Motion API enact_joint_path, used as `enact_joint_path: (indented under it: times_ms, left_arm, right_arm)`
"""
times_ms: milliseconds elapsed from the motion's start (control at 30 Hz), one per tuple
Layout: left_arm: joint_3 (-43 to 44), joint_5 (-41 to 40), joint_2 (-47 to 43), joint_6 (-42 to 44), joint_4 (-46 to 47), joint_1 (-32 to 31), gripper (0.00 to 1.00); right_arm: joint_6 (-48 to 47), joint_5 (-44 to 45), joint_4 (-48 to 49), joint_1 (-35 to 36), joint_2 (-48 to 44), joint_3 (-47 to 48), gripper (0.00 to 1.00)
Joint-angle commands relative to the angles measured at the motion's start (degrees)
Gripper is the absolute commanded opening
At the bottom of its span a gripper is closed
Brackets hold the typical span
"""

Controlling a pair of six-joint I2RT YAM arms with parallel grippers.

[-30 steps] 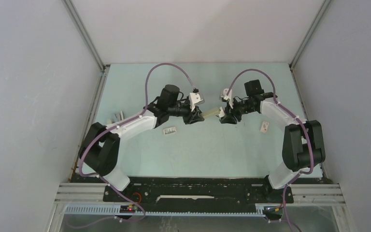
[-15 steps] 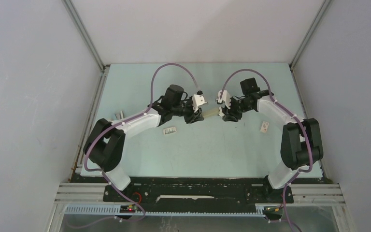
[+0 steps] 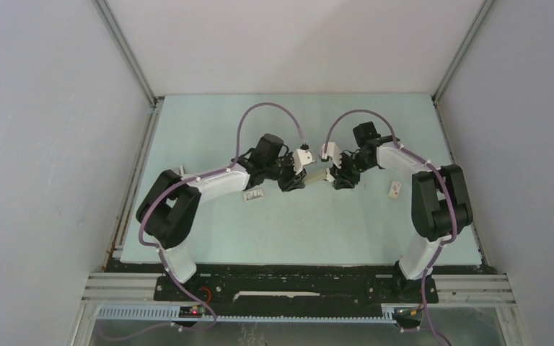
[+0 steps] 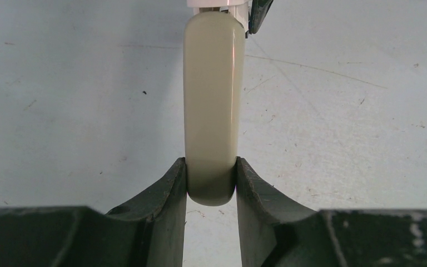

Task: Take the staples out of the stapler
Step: Unload the staple at the center of the board.

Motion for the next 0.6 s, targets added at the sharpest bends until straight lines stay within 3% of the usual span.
enact_joint_path:
  times_ms: [0, 333, 567]
  left_arm:
    - [1.0, -5.8, 1.7, 0.9, -6.5, 0.4, 0.0]
    - [1.4, -7.2, 3.9, 0.8, -5.9, 0.2, 0.0]
    - [1.0, -7.1, 4.7, 0.9, -5.5, 0.1, 0.0]
  right_arm:
    - [3.4, 5.6, 1.4, -1.1, 0.9, 2.9, 0.18]
    - [5.5, 7.3, 2.4, -0.4, 3.6, 3.0, 0.27]
    - [6.1, 6.8, 2.4, -0.1, 4.6, 2.9, 0.41]
